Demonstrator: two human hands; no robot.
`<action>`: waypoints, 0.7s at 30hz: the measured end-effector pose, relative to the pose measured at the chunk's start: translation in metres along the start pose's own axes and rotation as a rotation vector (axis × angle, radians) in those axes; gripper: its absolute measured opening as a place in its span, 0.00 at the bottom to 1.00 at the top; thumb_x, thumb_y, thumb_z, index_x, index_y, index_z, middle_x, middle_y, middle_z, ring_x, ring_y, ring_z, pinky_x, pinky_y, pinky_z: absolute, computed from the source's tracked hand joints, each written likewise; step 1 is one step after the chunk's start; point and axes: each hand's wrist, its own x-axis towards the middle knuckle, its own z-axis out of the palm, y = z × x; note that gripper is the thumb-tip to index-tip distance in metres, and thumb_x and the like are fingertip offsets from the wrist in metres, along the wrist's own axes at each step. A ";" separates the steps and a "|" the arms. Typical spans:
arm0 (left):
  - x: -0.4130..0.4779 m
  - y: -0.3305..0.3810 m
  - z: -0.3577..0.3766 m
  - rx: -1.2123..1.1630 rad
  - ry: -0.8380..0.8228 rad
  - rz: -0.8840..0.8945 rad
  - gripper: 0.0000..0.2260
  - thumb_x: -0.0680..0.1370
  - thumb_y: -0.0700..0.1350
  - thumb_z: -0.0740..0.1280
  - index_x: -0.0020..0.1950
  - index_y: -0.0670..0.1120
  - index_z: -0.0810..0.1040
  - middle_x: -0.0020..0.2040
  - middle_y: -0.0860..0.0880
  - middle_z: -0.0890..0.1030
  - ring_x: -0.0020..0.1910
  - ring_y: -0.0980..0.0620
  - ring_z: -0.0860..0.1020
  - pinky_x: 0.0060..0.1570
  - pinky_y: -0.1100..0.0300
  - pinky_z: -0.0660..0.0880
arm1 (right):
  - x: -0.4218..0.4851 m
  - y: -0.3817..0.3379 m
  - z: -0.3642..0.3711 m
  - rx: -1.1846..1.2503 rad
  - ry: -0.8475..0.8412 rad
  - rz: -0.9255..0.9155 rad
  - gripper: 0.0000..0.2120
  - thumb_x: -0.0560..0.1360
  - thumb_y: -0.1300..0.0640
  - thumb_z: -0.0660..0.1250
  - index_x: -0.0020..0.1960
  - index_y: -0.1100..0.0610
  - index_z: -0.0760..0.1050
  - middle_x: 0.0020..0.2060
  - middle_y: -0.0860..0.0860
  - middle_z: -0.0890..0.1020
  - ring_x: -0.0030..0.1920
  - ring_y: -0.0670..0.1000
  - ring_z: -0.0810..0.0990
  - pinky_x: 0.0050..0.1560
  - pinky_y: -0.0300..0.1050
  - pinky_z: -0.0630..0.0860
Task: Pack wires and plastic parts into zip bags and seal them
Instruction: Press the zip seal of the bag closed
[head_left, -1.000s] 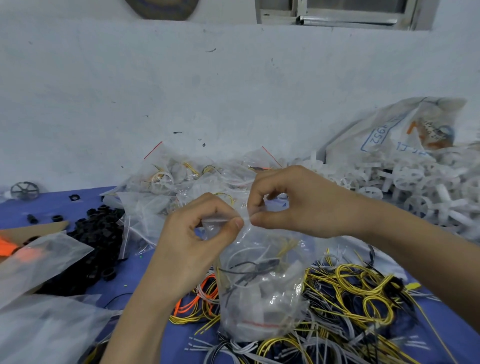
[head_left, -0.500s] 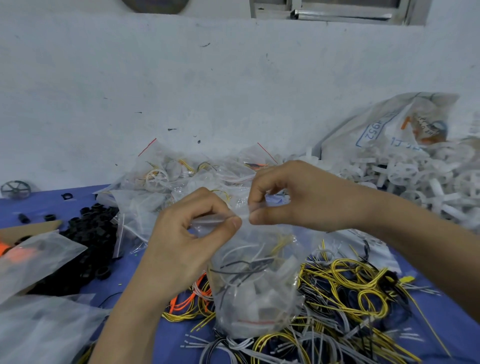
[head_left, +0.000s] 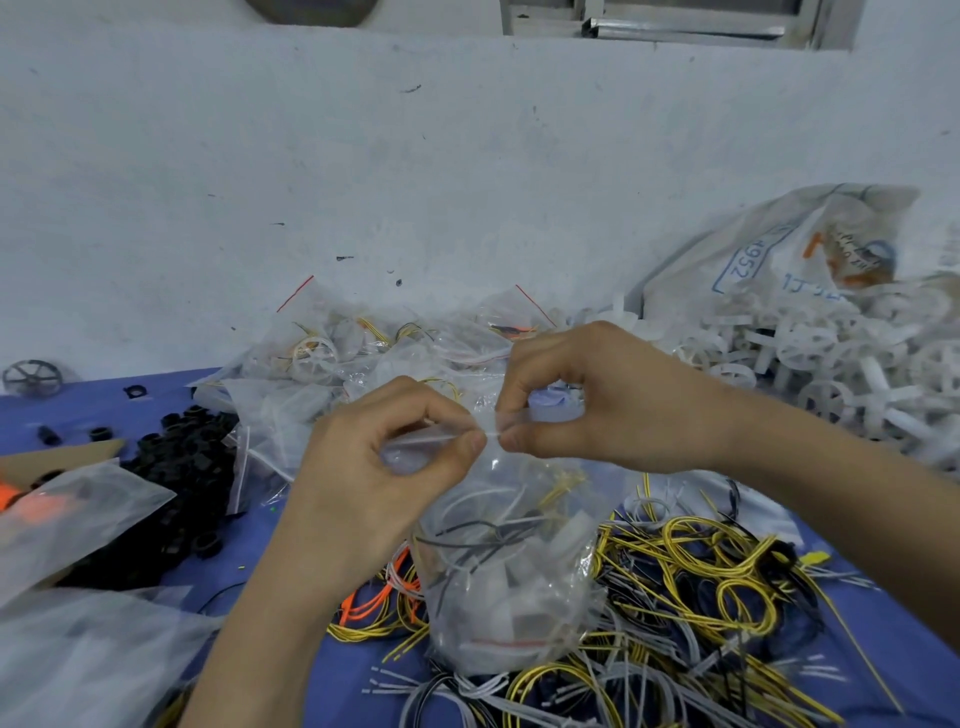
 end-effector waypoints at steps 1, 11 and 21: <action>0.000 0.002 0.000 0.019 0.006 0.014 0.02 0.70 0.45 0.71 0.37 0.50 0.80 0.38 0.56 0.79 0.40 0.58 0.78 0.42 0.69 0.69 | 0.000 0.000 0.001 -0.012 0.011 -0.014 0.06 0.70 0.64 0.73 0.38 0.54 0.80 0.36 0.46 0.80 0.39 0.41 0.77 0.46 0.33 0.69; -0.002 0.011 0.001 0.100 0.042 0.058 0.04 0.70 0.44 0.69 0.35 0.49 0.77 0.36 0.54 0.77 0.39 0.54 0.76 0.40 0.64 0.69 | -0.007 0.005 -0.001 -0.101 0.084 -0.040 0.02 0.72 0.59 0.72 0.41 0.57 0.81 0.38 0.47 0.81 0.42 0.45 0.78 0.48 0.45 0.73; -0.005 0.018 0.001 0.302 0.002 0.140 0.05 0.71 0.42 0.68 0.35 0.49 0.75 0.37 0.55 0.75 0.37 0.55 0.75 0.39 0.60 0.69 | -0.018 0.004 0.001 -0.139 0.126 -0.019 0.02 0.72 0.59 0.73 0.40 0.56 0.81 0.38 0.46 0.81 0.43 0.46 0.76 0.48 0.32 0.67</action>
